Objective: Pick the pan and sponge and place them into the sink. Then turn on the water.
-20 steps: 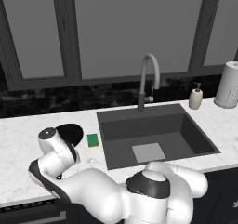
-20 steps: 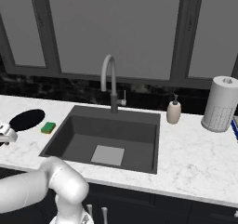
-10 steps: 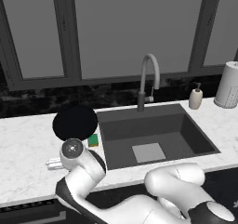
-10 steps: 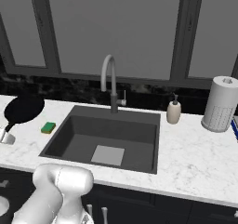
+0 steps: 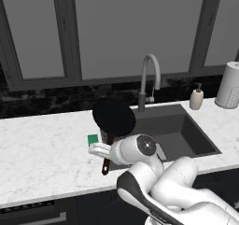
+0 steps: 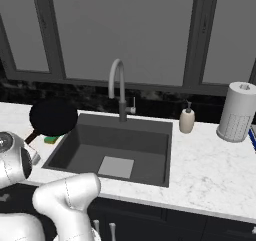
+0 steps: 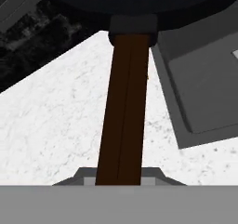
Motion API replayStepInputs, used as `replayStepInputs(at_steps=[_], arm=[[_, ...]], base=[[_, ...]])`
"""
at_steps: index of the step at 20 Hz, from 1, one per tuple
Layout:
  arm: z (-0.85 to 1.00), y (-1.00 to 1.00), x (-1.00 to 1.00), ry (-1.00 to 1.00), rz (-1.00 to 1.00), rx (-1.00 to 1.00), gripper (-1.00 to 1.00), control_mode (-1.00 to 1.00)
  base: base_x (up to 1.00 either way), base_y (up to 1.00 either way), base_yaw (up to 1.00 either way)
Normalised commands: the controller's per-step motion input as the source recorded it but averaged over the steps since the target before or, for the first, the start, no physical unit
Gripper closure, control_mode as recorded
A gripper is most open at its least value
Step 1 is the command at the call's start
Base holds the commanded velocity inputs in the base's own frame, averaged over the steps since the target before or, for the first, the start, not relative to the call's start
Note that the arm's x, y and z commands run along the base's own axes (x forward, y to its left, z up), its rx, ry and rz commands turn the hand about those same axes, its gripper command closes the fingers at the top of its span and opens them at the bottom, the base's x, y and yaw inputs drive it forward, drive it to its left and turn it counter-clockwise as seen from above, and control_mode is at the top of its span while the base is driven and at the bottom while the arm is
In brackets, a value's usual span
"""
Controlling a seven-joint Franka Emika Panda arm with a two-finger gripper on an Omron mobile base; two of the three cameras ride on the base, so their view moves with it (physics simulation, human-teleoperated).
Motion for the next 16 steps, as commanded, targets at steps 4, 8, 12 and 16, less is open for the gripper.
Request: replayStepInputs(at_steps=[4, 8, 12, 16], arm=[[0.11, -0.55, -0.16, 0.06, -0.47, 0.21, 1.00, -1.00], [0.11, -0.09, 0.00, 0.09, -0.44, 0.04, 1.00, -1.00], [0.10, -0.12, 0.00, 0.04, -0.25, 0.00, 1.00, -1.00], [0.00, -0.38, 0.02, 0.04, -0.01, 0.00, 1.00, -1.00]], base=[[0.00, 0.00, 0.00], [0.00, 0.00, 0.00], [0.00, 0.00, 0.00], [0.00, 0.00, 0.00]])
